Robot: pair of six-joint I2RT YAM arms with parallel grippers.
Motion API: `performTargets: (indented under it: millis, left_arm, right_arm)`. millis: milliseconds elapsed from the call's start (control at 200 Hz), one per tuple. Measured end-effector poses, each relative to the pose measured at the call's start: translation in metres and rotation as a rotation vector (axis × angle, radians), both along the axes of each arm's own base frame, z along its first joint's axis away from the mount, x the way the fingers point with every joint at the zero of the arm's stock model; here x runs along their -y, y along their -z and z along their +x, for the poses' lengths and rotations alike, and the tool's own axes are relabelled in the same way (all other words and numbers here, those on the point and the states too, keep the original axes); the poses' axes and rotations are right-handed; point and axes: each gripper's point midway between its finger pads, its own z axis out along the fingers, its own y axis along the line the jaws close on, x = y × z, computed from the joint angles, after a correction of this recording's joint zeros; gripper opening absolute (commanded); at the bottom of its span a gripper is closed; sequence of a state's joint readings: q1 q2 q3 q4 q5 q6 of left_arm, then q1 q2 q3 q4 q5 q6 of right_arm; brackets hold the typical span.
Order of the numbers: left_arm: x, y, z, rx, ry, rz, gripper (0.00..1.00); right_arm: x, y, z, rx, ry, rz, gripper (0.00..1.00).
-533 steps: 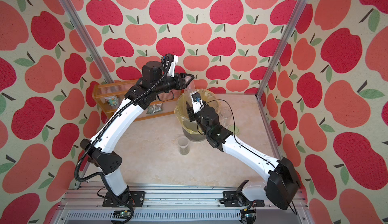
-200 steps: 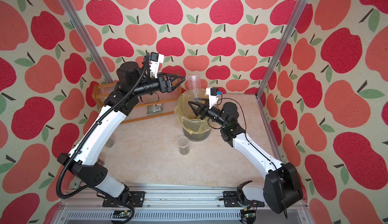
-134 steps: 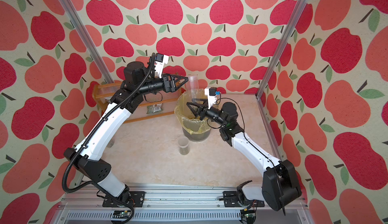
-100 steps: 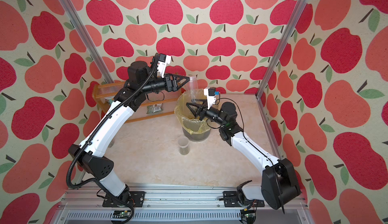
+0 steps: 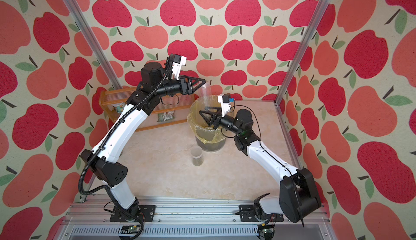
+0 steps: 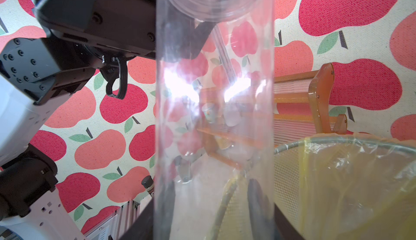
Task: Empty moldy mung beans from jars
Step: Unscrew the lid from the jar.
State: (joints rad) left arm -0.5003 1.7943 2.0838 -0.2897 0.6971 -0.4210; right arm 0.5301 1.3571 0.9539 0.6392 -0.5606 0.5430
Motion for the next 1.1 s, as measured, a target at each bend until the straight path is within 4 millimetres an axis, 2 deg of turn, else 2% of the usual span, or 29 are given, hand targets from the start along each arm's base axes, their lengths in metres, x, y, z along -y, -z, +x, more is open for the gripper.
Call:
performTargets:
  millis: [145, 270, 570, 900, 1101]
  left_arm:
    - [0.009, 0.012, 0.003, -0.029, 0.014, 0.016, 0.74]
    - [0.015, 0.015, 0.004, -0.035, 0.031, 0.017, 0.73]
    - [0.017, 0.013, 0.004, -0.036, 0.032, 0.012, 0.73]
    - [0.018, 0.001, 0.006, -0.019, 0.031, -0.004, 0.66]
    - [0.018, 0.004, 0.007, -0.039, 0.032, 0.007, 0.67]
  right_arm:
    - [0.0, -0.002, 0.0, 0.009, -0.001, -0.001, 0.37]
    - [0.0, -0.002, 0.0, 0.013, -0.001, -0.003, 0.37]
    - [0.0, -0.002, 0.001, 0.016, 0.003, -0.004, 0.37]
    - [0.0, 0.001, 0.005, 0.015, 0.023, -0.008, 0.37]
    - [0.001, 0.001, 0.006, 0.019, 0.031, -0.011, 0.37]
